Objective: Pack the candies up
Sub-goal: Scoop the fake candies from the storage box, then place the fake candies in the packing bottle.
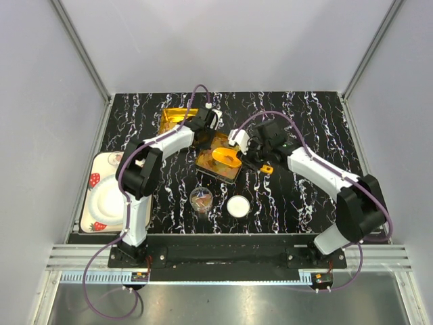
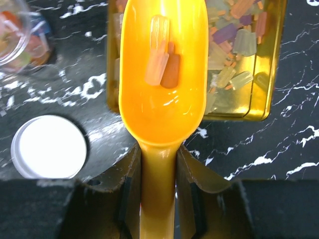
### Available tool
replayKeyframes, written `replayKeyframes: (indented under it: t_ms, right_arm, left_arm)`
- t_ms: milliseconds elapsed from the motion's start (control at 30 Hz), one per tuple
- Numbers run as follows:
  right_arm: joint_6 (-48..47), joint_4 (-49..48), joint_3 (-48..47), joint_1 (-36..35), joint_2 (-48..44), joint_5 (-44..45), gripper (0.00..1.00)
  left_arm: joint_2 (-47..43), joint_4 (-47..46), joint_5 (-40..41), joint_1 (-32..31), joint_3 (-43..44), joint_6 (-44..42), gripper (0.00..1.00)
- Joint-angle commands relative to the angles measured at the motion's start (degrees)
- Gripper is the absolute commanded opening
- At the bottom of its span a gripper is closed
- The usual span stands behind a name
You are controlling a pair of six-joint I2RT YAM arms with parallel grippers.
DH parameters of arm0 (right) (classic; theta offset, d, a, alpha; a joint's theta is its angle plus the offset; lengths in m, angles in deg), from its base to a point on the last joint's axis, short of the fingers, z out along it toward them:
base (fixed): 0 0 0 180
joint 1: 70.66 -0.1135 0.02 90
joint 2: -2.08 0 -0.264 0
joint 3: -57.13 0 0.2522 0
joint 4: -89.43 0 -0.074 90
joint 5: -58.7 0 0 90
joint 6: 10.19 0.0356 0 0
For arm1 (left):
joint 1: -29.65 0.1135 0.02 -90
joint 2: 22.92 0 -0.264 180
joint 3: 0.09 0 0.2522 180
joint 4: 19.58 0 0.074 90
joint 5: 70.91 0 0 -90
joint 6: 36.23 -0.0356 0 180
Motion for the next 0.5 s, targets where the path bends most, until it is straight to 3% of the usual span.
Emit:
replayKeyframes:
  t_ms: [0,233,467]
  right_arm:
    - [-3.6,7.8,-3.8,0.0,-5.0,-3.6,0.00]
    - [-5.8,17.6,-6.9,-1.6,-9.3,-2.6,0.00]
    - [-8.5,22.1,-8.1,-12.2,-9.4,8.6,0.00]
  left_arm:
    - [-1.1,-4.1,-0.6,0.2,0.8,1.1,0.00]
    - [-0.6,-4.0,-0.8,0.3,0.9,1.3,0.00]
    - [-0.5,-3.8,-0.8,0.4,1.0,1.2,0.00]
